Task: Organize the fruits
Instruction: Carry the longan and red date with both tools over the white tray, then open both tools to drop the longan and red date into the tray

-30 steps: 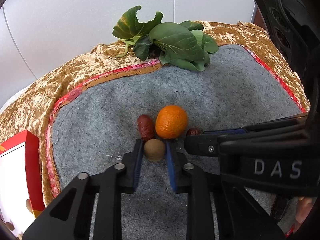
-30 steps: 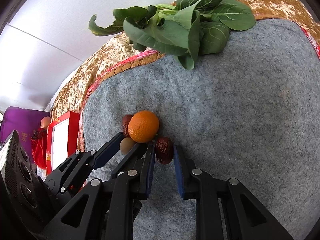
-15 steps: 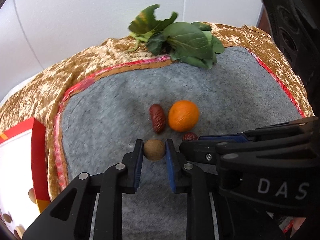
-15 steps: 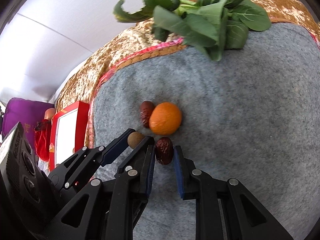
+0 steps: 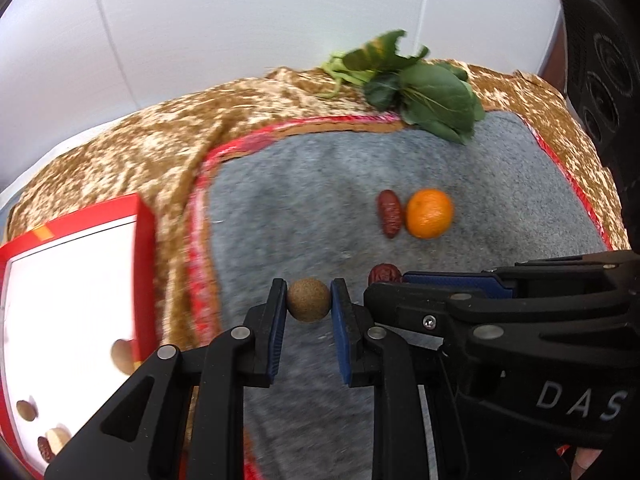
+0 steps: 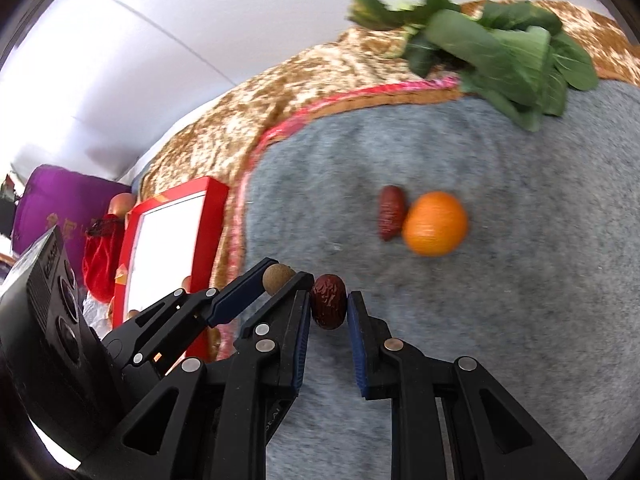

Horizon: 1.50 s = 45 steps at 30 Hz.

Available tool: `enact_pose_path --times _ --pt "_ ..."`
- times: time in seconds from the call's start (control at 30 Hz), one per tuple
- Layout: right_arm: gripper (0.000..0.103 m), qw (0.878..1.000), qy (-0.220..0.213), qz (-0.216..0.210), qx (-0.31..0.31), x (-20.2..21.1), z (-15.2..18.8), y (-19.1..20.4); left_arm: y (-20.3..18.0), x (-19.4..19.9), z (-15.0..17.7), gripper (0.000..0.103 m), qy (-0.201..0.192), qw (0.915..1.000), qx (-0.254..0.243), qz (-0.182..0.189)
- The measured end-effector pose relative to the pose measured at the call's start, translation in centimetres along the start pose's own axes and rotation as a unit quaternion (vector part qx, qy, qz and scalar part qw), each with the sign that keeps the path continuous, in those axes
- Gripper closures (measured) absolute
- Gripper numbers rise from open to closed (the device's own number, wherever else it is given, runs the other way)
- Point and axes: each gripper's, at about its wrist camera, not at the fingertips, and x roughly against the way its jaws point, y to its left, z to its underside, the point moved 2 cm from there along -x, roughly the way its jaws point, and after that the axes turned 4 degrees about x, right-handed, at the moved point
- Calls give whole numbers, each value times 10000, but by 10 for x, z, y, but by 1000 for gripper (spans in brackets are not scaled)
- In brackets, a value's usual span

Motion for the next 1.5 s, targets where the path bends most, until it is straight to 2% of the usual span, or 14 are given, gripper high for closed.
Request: enact_pose_path --times 0.4,0.67,0.87,1.1,1.3,1.5 --pt "84 9976 -341 -562 227 -4 -3 37 41 27 3 84 -130 9991 407 -59" --pt "84 9936 -587 -820 512 -7 0 66 62 38 7 84 -188 9979 546 -305" --pt "84 9921 -550 -1007 504 -13 0 75 77 45 8 84 -232 9967 633 -455" --pt "84 9906 -485 -1132 592 -20 1 89 111 61 11 84 -333 9920 999 -694" --pt "84 9871 -501 -1271 836 -25 1 110 143 68 24 84 -245 9873 1252 -946" --pt "84 9848 -430 -1194 1186 -41 7 130 174 67 36 84 -138 9800 1656 -1091"
